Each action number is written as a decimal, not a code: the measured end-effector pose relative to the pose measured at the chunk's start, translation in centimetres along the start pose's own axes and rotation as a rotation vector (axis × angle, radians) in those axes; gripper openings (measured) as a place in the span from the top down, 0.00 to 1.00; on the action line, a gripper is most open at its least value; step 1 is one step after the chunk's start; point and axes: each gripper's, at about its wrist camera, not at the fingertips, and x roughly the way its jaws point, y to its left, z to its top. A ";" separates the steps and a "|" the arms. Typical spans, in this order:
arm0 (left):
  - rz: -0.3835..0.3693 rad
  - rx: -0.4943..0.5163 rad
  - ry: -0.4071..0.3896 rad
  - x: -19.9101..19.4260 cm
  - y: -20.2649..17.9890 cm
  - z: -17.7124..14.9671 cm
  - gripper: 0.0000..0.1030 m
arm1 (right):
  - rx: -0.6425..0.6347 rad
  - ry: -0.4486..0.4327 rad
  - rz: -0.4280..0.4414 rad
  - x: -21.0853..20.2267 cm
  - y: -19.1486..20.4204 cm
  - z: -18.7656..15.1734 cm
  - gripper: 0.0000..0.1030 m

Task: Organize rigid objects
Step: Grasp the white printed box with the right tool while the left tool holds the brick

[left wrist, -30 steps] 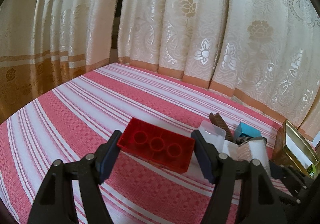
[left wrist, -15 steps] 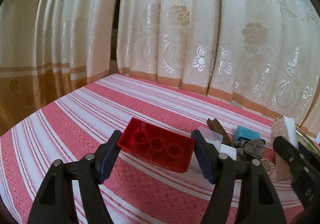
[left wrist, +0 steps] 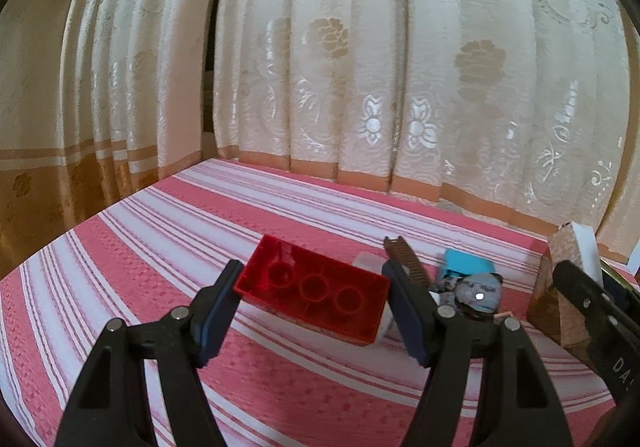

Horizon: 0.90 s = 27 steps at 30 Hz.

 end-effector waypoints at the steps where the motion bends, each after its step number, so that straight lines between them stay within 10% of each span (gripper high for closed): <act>1: -0.004 0.002 -0.001 -0.1 -0.3 0.0 0.31 | -0.003 -0.007 -0.008 -0.2 -0.3 0.0 0.58; 27: -0.111 0.076 -0.021 -2.2 -8.8 -0.5 0.31 | 0.047 -0.053 -0.161 -3.7 -8.7 -0.4 0.58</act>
